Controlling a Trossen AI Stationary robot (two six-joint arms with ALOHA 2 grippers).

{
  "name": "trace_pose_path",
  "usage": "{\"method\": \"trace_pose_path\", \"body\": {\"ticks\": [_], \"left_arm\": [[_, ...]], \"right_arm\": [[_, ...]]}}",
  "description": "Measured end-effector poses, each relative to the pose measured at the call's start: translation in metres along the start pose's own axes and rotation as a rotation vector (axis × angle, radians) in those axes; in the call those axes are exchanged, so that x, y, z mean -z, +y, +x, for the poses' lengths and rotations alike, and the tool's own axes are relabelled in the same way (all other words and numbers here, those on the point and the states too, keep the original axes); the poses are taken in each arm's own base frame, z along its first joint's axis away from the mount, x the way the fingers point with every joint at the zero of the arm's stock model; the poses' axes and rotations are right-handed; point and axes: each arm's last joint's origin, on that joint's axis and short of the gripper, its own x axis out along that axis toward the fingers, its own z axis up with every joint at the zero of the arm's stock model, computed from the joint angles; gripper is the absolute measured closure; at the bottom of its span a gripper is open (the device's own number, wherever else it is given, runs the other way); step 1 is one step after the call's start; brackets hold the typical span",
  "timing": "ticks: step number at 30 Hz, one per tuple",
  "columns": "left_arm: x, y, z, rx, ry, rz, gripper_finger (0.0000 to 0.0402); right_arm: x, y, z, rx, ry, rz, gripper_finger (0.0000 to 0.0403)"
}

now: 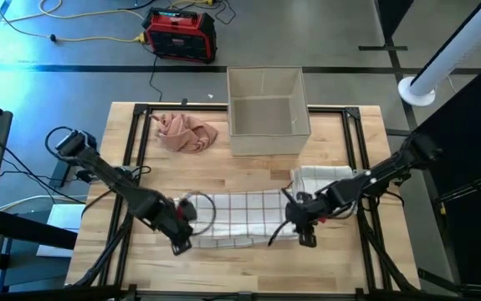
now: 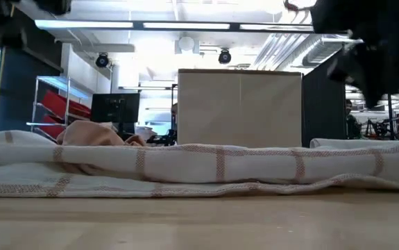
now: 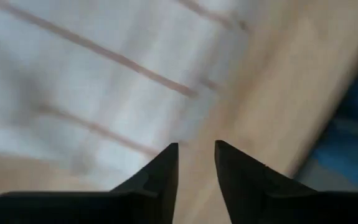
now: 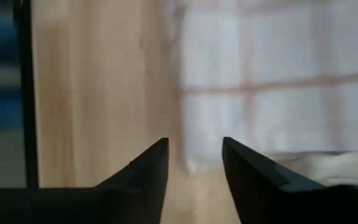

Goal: Fold towel
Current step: Fold the white squared towel

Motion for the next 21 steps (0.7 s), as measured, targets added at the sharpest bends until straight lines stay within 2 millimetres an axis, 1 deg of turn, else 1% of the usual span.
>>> {"method": "trace_pose_path", "body": {"ticks": [2,3,5,6,8,11,14,17,21], "left_arm": [[0.000,0.013,-0.010,-0.097,-0.102,-0.042,0.0345],[0.001,0.020,-0.011,-0.139,-0.142,-0.055,0.0359],[0.005,0.031,-0.004,-0.206,-0.180,-0.070,0.0387],[0.008,0.036,0.002,-0.232,-0.185,-0.074,0.0394],[0.012,0.041,0.017,-0.223,-0.178,-0.085,0.0395],[0.020,0.040,0.041,-0.109,-0.156,-0.072,0.0396],[0.029,0.035,0.056,0.009,-0.178,-0.041,0.0400],[0.041,0.039,0.068,0.011,-0.159,-0.038,0.0401],[0.061,0.047,0.083,-0.025,-0.082,-0.017,0.0401]], "right_arm": [[-0.004,-0.003,-0.006,0.070,-0.098,0.088,0.0324],[-0.006,-0.004,-0.007,0.104,-0.141,0.133,0.0342],[-0.009,-0.005,-0.005,0.156,-0.213,0.221,0.0380],[-0.010,-0.004,-0.003,0.166,-0.243,0.265,0.0391],[-0.010,-0.002,0.004,0.168,-0.262,0.339,0.0395],[-0.010,0.007,0.018,0.132,-0.262,0.376,0.0401],[-0.004,0.016,0.033,0.104,-0.213,0.390,0.0402],[0.006,0.020,0.053,0.126,-0.140,0.445,0.0403],[0.021,0.025,0.078,0.141,-0.016,0.460,0.0403]]}}
